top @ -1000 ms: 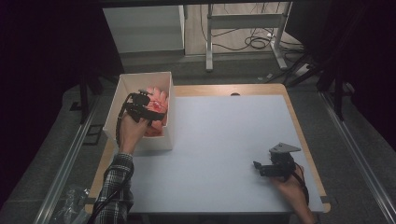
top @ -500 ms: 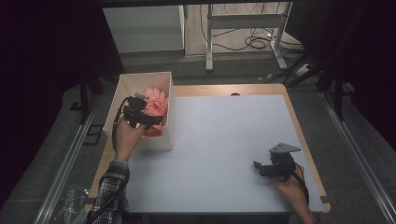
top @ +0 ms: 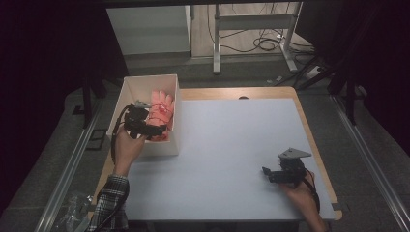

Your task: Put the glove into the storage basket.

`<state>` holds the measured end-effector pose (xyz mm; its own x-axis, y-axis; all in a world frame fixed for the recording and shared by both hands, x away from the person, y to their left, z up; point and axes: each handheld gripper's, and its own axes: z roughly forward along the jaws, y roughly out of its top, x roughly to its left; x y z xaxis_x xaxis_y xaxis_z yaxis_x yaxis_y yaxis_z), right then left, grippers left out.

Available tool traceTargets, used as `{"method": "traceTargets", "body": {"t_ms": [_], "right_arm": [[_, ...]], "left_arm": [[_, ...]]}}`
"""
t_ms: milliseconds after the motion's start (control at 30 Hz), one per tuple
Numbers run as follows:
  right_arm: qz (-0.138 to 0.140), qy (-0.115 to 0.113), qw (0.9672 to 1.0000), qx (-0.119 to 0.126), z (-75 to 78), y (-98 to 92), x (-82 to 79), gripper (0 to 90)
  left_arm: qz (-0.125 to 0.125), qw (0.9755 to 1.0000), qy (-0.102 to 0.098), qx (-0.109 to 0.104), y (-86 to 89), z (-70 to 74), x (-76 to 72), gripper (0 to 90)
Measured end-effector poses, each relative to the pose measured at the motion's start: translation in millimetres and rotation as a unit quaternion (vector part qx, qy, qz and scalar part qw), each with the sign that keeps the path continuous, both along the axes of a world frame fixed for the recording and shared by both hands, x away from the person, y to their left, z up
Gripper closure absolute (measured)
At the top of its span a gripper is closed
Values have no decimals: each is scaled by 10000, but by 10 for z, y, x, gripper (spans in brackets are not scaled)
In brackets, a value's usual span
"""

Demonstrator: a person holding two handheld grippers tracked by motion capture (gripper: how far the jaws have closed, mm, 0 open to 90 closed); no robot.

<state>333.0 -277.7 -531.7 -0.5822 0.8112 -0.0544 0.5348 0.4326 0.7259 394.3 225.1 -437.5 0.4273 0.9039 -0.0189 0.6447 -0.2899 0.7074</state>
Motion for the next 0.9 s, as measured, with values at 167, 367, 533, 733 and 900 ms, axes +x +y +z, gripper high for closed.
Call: {"method": "traceTargets", "body": {"t_ms": [167, 367, 533, 733, 900], "right_arm": [[2, -5, 10000, -3, 0, 0, 1, 149], [-5, 4, 10000, 2, 1, 1, -1, 149], [4, -6, 10000, -1, 0, 0, 1, 149], [5, -7, 10000, -3, 0, 0, 1, 149], [5, -8, 10000, -2, 0, 0, 1, 149]], "left_arm": [[-73, 10000, -46, -2, -4, 10, -99, 20], [-196, 9997, -105, -63, -17, 10, -237, 20], [-314, 9993, -171, -97, -37, 14, -365, 20], [-423, 9987, -234, -142, -82, 1, -519, 20], [-580, 9977, -278, -202, -135, -39, -648, 20]]}}
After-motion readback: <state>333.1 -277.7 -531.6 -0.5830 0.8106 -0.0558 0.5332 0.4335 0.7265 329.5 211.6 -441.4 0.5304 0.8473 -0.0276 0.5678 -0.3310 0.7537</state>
